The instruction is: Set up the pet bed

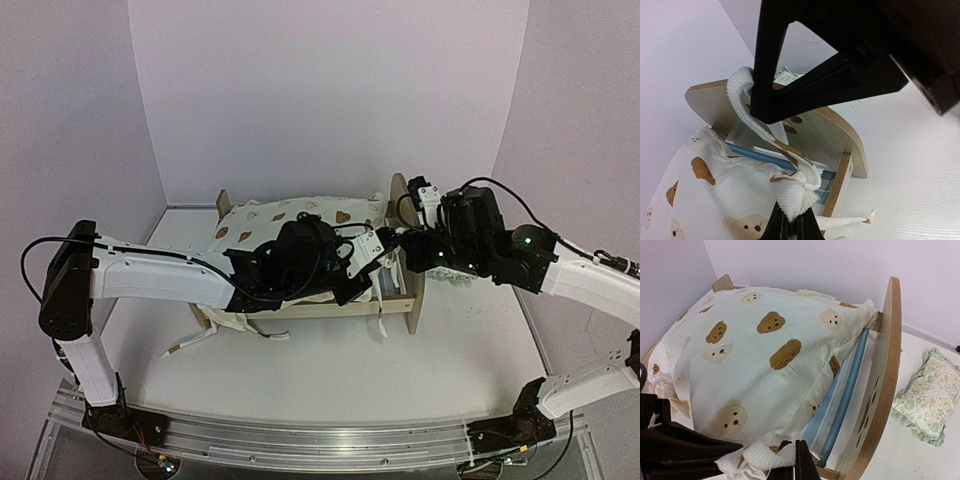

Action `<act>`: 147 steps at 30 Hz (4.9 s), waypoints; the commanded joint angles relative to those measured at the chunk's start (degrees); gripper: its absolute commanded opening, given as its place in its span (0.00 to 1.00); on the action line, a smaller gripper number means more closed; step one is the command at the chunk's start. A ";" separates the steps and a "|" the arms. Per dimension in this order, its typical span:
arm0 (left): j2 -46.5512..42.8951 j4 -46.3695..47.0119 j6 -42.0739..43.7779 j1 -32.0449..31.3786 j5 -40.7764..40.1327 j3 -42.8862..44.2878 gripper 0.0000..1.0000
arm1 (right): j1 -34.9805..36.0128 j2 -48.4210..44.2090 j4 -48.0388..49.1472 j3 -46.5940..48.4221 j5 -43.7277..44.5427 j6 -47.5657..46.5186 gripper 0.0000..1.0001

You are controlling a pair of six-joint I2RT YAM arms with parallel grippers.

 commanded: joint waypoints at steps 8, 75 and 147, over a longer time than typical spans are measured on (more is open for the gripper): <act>0.02 0.42 -2.69 0.22 1.85 2.93 0.00 | 0.23 5.00 -1.49 2.78 12.04 -7.19 0.00; 11.08 -6.80 -2.84 0.29 0.22 9.69 0.01 | 5.15 13.88 33.42 -33.16 13.93 43.75 0.34; 12.99 -14.04 -7.04 5.77 4.20 12.18 0.09 | 7.14 33.71 44.42 -20.51 17.20 42.63 0.46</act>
